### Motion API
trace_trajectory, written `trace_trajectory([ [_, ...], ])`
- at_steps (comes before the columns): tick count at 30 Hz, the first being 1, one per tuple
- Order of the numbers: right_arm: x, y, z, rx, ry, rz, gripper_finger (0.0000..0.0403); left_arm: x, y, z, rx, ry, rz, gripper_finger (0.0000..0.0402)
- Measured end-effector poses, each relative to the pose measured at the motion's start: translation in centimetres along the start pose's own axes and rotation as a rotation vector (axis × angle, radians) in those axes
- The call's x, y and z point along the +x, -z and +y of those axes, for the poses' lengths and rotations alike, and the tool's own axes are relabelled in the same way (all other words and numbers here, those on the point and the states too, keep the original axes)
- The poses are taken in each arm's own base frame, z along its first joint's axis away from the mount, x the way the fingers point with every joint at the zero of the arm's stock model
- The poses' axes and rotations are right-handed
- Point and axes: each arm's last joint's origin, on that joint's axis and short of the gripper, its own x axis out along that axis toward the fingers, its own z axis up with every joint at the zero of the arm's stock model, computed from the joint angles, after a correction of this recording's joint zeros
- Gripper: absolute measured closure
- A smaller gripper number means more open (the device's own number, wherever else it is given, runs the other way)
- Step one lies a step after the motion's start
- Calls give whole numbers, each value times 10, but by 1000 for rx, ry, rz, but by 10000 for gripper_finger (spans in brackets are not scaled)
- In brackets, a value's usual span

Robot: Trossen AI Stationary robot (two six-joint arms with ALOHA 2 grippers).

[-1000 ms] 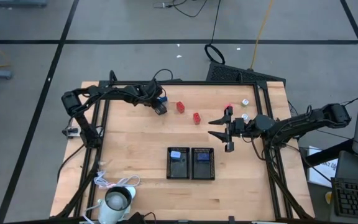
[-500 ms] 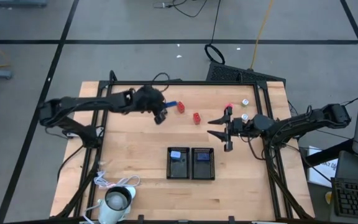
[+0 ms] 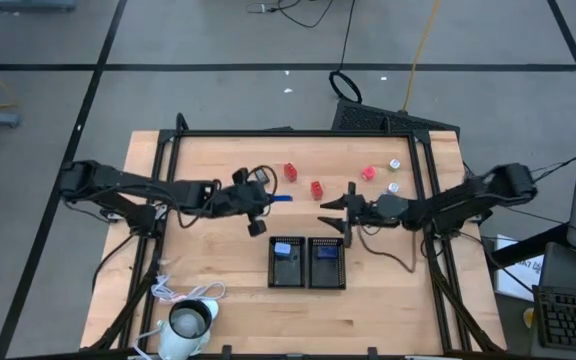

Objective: Pick & Place Office items
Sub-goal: Put the blue digital clock into the right black basket

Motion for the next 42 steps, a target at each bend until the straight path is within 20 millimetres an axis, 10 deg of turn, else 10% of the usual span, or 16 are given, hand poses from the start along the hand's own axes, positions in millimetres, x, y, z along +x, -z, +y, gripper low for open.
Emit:
trace_trajectory([
  [20, 76, -12, 16, -146, 41, -59, 147, 6, -1, -28, 24, 26, -63, 342],
  [42, 77, -10, 19, -143, -53, -29, 353, 1, -2, -39, -32, 102, -92, 329],
])
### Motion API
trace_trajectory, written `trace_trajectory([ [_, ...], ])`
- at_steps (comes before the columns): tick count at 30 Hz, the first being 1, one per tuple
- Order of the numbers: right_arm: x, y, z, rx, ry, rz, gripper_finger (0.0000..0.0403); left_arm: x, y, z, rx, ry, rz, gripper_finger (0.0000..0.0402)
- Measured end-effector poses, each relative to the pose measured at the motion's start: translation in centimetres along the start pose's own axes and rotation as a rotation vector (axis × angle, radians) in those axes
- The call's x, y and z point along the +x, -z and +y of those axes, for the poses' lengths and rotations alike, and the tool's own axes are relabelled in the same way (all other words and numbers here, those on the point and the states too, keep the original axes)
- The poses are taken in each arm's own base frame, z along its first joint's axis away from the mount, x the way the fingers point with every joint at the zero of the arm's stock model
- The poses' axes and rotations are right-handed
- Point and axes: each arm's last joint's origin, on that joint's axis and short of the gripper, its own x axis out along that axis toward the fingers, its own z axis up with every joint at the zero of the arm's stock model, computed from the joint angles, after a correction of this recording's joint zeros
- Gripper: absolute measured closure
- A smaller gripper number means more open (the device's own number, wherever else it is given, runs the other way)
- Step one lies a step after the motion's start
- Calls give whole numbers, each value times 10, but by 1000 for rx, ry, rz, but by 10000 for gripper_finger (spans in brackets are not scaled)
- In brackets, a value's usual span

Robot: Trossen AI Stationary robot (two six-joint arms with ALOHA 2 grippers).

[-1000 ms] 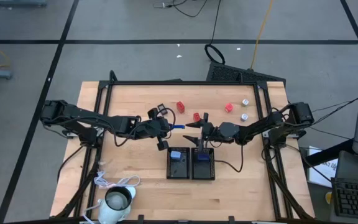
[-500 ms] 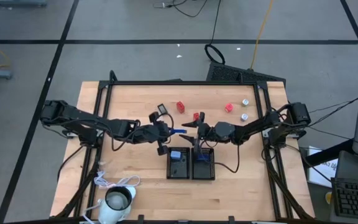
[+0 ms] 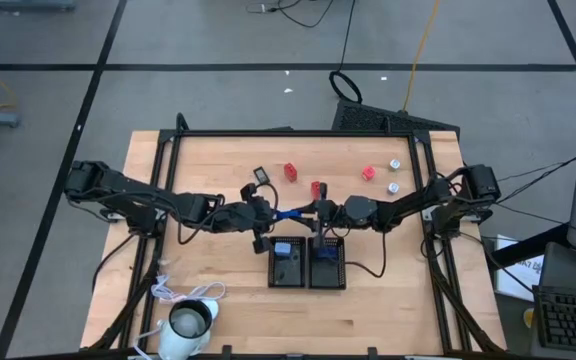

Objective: Pick & Place Office items
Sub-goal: Put the blue digital clock into the right black basket

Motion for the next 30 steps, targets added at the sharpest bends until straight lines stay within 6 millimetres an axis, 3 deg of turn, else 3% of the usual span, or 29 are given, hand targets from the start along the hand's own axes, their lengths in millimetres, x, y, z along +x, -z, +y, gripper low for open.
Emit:
trace_trajectory([
  [6, 0, 1, 1, 16, -18, 12, 353, -6, -8, 1, -53, 37, -43, 286],
  [12, -8, -11, 3, 2, -32, 34, 353, -30, -19, 8, -36, 49, -103, 253],
  [18, -32, -26, 14, -7, -147, 97, 353, -61, -26, 19, 49, 46, -195, 231],
  [23, -57, -24, 28, 140, -359, 114, 353, -70, 2, 35, -4, -15, -285, 216],
  [30, -80, 10, 53, 282, -446, 333, 352, -64, 49, 51, -192, -40, -486, 198],
])
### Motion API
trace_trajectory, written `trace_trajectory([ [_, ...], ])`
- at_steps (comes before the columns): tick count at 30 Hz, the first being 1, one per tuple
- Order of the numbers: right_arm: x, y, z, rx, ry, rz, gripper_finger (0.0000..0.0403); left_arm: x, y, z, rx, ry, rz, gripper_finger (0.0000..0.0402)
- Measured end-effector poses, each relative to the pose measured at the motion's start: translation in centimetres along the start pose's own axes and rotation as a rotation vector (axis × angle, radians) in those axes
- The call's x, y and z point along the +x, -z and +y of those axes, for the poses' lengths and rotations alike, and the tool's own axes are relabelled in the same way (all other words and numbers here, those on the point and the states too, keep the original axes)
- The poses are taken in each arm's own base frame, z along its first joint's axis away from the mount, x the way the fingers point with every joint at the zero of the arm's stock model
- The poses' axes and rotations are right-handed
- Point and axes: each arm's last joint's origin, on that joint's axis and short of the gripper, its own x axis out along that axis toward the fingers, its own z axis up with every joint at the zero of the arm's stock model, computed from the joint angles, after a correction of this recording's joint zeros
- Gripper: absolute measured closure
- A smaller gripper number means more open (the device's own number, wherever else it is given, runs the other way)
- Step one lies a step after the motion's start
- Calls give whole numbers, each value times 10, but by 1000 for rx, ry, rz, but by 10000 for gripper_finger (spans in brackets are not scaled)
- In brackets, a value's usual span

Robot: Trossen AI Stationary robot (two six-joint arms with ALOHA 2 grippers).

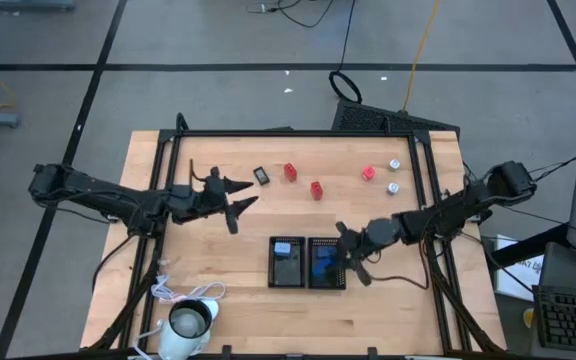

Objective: Pick & Place Office items
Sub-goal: Put the blue digital clock into the right black basket

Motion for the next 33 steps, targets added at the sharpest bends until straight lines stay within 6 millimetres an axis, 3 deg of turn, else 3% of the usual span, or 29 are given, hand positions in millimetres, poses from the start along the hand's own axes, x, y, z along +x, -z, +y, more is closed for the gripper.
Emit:
trace_trajectory([
  [7, 3, 16, 13, 2, 18, 89, 350, -1, 16, 6, -126, -8, -33, 188],
  [12, 2, 23, 9, -18, 133, 138, 349, -1, 16, 7, -128, -11, -35, 194],
  [21, 2, 27, 8, -4, 144, 180, 348, -1, 16, 7, -134, -7, -34, 213],
  [26, 2, 25, 8, -32, 167, 154, 348, -1, 16, 7, -133, -7, -33, 223],
  [33, 2, 9, 6, -183, 347, -40, 348, -1, 16, 7, -123, -8, -33, 237],
])
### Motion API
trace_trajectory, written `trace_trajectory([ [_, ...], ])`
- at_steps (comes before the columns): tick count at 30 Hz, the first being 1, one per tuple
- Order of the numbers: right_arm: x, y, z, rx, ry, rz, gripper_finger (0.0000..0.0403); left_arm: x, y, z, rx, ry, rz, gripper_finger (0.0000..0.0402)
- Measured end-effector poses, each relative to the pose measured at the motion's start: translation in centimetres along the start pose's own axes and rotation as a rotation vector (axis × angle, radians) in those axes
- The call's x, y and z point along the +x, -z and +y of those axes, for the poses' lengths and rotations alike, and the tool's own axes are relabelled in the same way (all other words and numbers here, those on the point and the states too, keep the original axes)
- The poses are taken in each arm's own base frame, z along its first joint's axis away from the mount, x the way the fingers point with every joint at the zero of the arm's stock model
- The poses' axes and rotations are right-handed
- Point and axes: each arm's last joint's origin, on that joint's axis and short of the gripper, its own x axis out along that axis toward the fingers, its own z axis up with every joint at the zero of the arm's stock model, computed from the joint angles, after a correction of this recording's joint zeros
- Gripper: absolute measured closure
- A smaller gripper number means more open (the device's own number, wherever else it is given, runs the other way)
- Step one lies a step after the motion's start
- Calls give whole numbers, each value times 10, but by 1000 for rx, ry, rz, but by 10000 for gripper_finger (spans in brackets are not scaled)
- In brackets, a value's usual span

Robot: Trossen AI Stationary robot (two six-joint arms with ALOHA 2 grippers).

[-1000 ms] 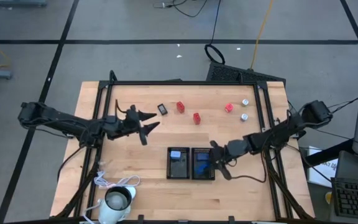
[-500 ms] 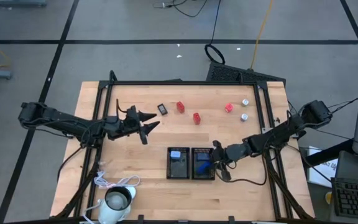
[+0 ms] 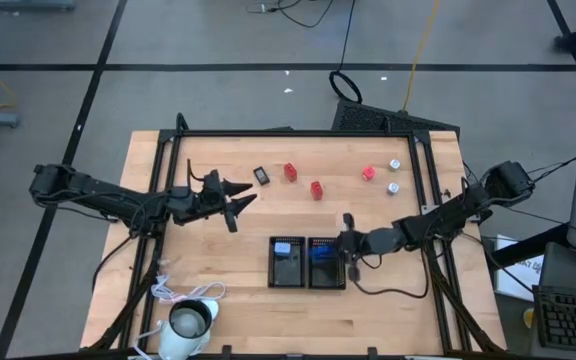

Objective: Pick & Place Office items
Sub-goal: Put the blue digital clock into the right black basket

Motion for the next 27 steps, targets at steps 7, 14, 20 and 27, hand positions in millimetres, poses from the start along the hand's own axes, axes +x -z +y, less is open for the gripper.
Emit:
trace_trajectory([
  [7, 1, -23, -16, -73, 175, -216, 347, 0, 0, 0, -1, 0, 0, 249],
  [14, 0, -33, -40, -50, 425, -287, 347, 0, 0, 0, -1, 0, 0, 238],
  [20, 1, -33, -62, 73, 556, -299, 347, 0, 0, 0, -1, 0, 0, 218],
  [27, 2, -35, -74, 99, 506, -318, 347, 0, 0, 0, -1, 0, 0, 199],
])
